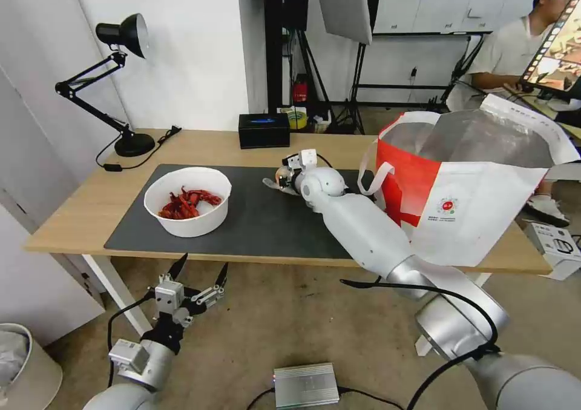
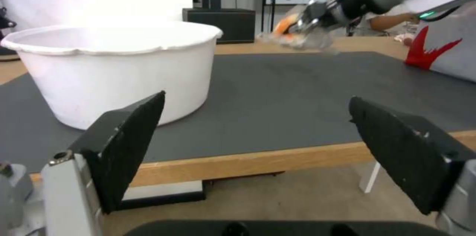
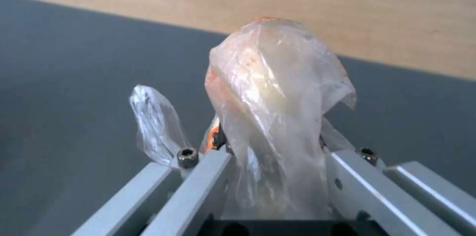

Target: Pick up the trash from the table and place it into the takeout bag.

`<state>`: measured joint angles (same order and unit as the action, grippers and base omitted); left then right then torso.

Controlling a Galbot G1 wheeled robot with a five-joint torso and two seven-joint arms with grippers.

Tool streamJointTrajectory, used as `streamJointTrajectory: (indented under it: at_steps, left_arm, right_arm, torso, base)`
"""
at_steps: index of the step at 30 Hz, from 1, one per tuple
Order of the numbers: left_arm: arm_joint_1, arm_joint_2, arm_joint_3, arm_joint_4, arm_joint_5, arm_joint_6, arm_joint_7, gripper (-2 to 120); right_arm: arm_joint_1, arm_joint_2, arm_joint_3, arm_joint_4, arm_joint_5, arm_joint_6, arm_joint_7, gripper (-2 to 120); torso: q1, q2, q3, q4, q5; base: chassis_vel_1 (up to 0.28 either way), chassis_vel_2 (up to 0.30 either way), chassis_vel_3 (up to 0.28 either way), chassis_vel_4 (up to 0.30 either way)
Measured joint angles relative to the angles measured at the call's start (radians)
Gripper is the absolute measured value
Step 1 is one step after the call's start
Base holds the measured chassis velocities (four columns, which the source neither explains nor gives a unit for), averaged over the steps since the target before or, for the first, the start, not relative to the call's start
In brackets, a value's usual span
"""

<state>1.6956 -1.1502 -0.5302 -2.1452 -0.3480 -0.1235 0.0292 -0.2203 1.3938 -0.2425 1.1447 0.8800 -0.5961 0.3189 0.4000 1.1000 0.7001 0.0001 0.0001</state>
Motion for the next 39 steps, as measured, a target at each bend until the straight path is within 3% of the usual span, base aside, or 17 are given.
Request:
streamJointTrajectory:
  at_steps: [13,18,22,27,30,39]
  left_arm:
    - [0.015,-0.011,0.004,-0.014,0.004,0.000,0.000,100]
    - [0.029,-0.012,-0.003,-0.021,0.006,0.000,0.000,100]
    - [0.042,-0.017,-0.009,-0.030,0.014,-0.001,0.000,100]
    - [0.044,-0.018,-0.009,-0.032,0.019,-0.001,0.000,100]
    - [0.041,-0.019,-0.006,-0.032,0.020,-0.001,0.000,100]
    - [0.039,-0.020,0.000,-0.032,0.024,-0.001,0.000,100]
  right_arm:
    - [-0.160,-0.187,-0.012,0.529,0.072,-0.025,0.203,6]
    - [-0.196,-0.226,0.001,0.642,0.069,-0.036,0.236,4]
    - [-0.259,-0.308,0.050,0.795,0.043,-0.041,0.248,4]
    - [-0.314,-0.382,0.113,0.890,0.029,-0.041,0.231,4]
    - [-0.358,-0.467,0.197,0.976,0.019,-0.041,0.202,4]
    - [-0.382,-0.581,0.336,1.057,0.016,-0.037,0.184,4]
  torso:
    - [0.000,0.000,0.000,-0.0002,0.0001]
    - [0.000,0.000,0.000,-0.0001,0.0001]
    - [0.000,0.000,0.000,-0.0001,0.0001]
    - [0.000,0.000,0.000,-0.0003,0.0003]
    - [0.000,0.000,0.000,-0.0004,0.0002]
    - [0.000,0.000,0.000,-0.0002,0.0000]
  base:
    - [0.000,0.000,0.000,0.000]
    - [0.000,0.000,0.000,0.000]
    - [0.000,0.000,0.000,0.000]
    - [0.000,0.000,0.000,0.000]
    - [0.000,0.000,0.000,0.000]
    - [0.000,0.000,0.000,0.000]
